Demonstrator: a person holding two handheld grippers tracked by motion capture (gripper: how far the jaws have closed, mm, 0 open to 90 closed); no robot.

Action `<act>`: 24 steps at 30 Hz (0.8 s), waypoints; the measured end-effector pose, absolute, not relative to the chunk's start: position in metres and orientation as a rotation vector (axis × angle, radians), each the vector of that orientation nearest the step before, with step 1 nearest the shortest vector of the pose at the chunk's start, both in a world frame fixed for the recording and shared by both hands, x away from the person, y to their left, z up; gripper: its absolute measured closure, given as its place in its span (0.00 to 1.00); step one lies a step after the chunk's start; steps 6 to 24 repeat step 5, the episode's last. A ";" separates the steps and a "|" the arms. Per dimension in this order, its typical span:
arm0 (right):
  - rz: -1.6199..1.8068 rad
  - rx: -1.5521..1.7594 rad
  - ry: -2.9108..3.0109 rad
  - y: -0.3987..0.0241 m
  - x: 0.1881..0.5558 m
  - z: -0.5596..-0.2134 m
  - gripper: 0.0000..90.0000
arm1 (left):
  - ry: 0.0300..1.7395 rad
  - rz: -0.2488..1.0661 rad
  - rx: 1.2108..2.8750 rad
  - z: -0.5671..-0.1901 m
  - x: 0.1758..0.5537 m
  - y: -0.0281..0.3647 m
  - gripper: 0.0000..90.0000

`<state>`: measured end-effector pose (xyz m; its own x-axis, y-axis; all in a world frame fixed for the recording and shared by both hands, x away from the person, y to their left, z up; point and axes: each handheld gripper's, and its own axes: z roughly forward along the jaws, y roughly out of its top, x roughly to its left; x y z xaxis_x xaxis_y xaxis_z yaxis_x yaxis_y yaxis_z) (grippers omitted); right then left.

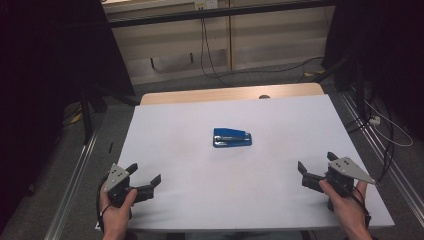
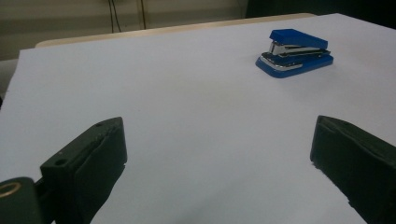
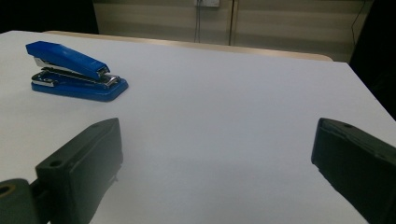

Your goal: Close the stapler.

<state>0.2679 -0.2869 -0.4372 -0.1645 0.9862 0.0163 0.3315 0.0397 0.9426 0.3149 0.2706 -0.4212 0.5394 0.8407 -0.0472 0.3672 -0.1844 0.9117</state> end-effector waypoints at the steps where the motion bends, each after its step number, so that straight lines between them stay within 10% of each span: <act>1: 1.144 1.371 1.591 -0.288 0.268 -0.437 0.02 | 1.009 0.579 1.777 -0.422 0.315 0.270 0.04; 24: 1.155 1.375 1.592 -0.287 0.269 -0.437 0.02 | 1.001 0.563 1.779 -0.422 0.315 0.268 0.04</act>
